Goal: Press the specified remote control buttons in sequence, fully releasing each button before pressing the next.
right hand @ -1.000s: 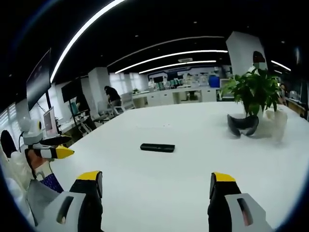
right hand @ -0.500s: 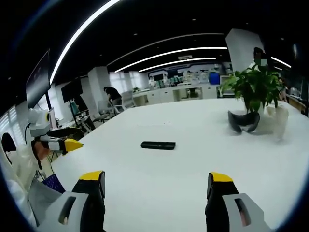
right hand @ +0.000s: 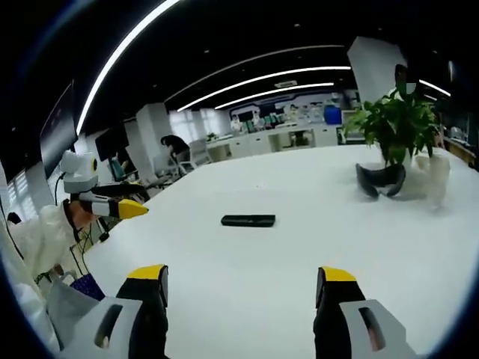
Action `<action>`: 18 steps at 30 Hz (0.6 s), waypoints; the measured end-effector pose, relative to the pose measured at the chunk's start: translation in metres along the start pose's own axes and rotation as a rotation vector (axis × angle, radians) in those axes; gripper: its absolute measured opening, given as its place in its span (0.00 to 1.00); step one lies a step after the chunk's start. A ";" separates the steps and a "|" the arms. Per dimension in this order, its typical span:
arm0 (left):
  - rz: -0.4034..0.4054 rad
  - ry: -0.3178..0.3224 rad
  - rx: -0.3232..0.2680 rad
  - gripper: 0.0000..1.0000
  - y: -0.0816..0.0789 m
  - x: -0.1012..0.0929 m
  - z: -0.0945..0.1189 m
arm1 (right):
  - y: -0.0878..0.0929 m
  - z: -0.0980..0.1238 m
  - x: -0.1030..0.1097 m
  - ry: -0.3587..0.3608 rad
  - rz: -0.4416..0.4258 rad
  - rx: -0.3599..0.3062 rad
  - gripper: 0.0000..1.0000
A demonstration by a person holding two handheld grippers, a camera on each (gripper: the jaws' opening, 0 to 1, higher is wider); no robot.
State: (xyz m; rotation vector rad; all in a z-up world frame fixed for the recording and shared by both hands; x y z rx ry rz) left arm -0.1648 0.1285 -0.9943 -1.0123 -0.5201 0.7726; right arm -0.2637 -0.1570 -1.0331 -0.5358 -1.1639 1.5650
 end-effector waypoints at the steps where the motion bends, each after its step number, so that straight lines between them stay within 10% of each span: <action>1: -0.027 0.010 0.023 0.92 -0.001 0.002 -0.004 | 0.000 0.000 -0.001 -0.002 -0.001 0.001 0.78; 18: -0.210 0.202 0.183 0.76 -0.015 0.017 -0.078 | 0.002 0.002 -0.013 -0.012 -0.057 0.027 0.65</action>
Point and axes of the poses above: the point that each gripper's makers call its tool centre point, and the gripper's own axes: z roughly backward along the fingers, x roughly to its left, y roughly out of its underside, the point moved 7 cm from there along z, roughly backward along the fingers, and after that the axes turned 4 degrees about y, right-handed, at the moved point
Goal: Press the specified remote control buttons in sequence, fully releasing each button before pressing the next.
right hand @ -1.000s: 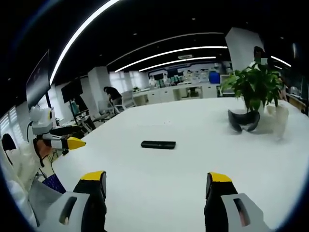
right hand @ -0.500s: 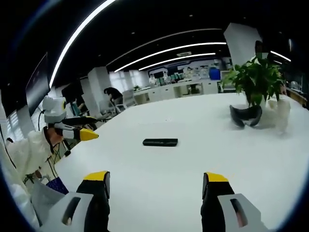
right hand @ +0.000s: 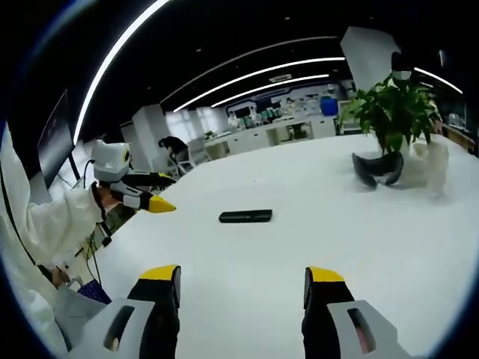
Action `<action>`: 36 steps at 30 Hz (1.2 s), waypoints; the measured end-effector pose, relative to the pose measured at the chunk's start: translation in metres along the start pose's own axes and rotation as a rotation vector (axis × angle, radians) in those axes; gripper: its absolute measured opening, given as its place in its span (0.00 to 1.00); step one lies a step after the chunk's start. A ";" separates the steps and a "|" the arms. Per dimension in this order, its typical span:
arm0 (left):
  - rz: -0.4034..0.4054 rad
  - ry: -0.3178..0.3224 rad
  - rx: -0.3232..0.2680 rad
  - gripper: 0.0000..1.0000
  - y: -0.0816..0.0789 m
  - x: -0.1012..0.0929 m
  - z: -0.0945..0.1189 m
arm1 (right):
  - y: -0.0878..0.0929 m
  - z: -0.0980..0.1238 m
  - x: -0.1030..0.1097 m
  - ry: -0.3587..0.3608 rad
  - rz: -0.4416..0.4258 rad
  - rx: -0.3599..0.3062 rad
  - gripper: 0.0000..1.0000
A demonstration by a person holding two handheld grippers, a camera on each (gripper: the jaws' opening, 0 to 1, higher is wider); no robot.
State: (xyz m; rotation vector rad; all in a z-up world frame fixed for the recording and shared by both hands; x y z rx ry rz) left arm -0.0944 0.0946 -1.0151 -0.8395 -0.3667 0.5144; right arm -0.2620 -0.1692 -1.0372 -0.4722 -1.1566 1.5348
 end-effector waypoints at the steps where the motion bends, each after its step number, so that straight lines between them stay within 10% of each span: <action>1: -0.007 0.014 0.014 0.75 0.000 0.001 -0.004 | 0.000 0.000 0.000 0.000 -0.001 0.003 0.65; 26: -0.322 0.265 0.351 0.45 0.012 0.050 -0.122 | 0.005 -0.002 -0.011 0.035 -0.047 0.032 0.65; 36: -0.309 0.360 0.455 0.42 0.023 0.058 -0.142 | 0.000 -0.002 -0.018 0.061 -0.040 0.019 0.65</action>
Point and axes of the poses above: the point that each gripper's makers call its tool centre point, and the gripper's own axes: z roughly backward along the fingers, x roughly to its left, y roughly out of its underside, the point moved 7 cm from there along z, roughly backward along the fingers, and after that the axes turned 4 degrees about y, right-handed, at the moved point
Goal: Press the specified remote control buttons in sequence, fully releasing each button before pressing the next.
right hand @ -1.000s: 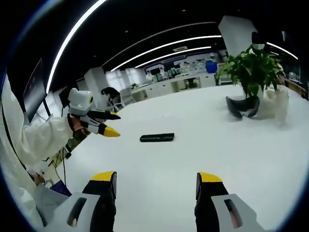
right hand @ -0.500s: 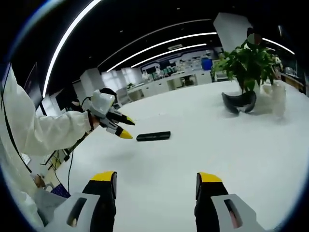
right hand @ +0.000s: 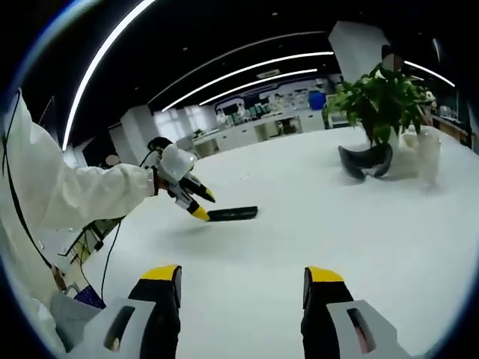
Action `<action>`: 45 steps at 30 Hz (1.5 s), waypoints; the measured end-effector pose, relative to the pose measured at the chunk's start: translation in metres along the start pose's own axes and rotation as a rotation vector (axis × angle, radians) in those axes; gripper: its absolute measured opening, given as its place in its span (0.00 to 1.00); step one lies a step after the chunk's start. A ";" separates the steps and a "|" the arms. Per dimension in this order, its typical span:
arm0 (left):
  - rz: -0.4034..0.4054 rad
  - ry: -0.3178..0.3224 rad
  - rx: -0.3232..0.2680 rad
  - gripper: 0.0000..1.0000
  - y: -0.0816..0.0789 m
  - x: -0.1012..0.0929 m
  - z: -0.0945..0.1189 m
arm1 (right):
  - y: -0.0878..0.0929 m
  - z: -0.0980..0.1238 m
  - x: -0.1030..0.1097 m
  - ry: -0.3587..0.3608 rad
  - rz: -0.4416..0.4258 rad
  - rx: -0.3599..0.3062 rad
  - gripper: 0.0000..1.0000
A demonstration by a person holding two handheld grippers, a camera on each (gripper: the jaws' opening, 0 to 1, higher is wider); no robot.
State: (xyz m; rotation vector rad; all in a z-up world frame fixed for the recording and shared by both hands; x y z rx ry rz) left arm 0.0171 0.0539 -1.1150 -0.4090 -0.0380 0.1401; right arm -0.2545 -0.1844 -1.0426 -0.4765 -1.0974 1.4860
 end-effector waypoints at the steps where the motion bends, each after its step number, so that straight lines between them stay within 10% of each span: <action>1: 0.000 0.007 -0.002 0.42 0.000 -0.001 -0.002 | 0.000 0.000 0.000 0.002 0.001 -0.001 0.65; 14: -0.004 0.091 0.045 0.44 -0.002 0.003 -0.017 | -0.004 0.002 0.001 0.013 0.006 -0.005 0.63; 23: -0.060 0.100 0.071 0.22 -0.006 -0.008 -0.019 | -0.011 0.008 0.008 0.000 0.016 -0.029 0.62; 33: -0.055 0.079 0.117 0.22 -0.008 -0.008 -0.020 | -0.021 0.018 0.018 -0.016 0.037 -0.062 0.60; 45: -0.012 0.060 0.132 0.21 -0.002 -0.045 -0.017 | -0.031 0.028 0.036 -0.045 0.042 -0.099 0.58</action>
Point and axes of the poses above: the point that each gripper's makers call its tool centre point, and the gripper's own axes: z roughly backward along the fingers, x roughly to its left, y roughly out of its underside, the point moved 7 cm from there along z, roughly backward along the fingers, and after that the axes turned 4 degrees about y, right-handed, at the moved point
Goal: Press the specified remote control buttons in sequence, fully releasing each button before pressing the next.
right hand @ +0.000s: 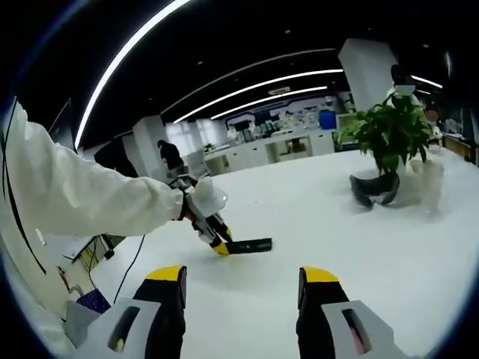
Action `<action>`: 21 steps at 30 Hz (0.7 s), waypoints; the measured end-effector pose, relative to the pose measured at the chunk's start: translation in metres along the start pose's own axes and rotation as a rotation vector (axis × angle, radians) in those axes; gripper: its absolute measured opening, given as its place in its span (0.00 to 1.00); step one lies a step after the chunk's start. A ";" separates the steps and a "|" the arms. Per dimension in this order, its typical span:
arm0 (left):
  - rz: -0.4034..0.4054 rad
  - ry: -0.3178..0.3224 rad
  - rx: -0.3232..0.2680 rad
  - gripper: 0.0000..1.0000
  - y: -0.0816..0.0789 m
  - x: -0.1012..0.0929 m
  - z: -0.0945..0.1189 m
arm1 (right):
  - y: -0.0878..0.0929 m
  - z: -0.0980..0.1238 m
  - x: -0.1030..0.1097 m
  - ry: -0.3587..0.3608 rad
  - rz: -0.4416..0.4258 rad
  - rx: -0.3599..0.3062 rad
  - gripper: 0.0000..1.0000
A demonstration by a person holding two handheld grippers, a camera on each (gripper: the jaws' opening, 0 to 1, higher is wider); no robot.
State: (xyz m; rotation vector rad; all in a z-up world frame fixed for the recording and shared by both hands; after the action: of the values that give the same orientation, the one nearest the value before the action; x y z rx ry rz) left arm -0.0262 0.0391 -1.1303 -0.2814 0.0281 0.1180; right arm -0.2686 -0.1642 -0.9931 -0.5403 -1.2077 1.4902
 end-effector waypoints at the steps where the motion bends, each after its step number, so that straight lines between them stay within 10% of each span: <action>1: -0.005 0.002 0.001 0.21 0.001 -0.006 0.000 | -0.001 0.002 0.003 -0.002 0.000 -0.008 0.58; 21: -0.013 -0.002 0.029 0.22 0.009 -0.066 0.002 | -0.004 0.018 0.034 -0.023 0.020 -0.004 0.50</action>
State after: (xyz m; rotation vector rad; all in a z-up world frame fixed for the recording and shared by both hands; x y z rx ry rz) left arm -0.0933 0.0409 -1.1281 -0.2527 0.0262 0.1043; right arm -0.2929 -0.1404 -0.9737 -0.5403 -1.2272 1.5147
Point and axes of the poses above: the point that each gripper's makers call its tool centre point, and the gripper's own axes: z roughly backward along the fingers, x roughly to its left, y roughly out of its underside, the point moved 7 cm from there along z, roughly backward along the fingers, and after that the axes turned 4 degrees about y, right-handed, at the moved point
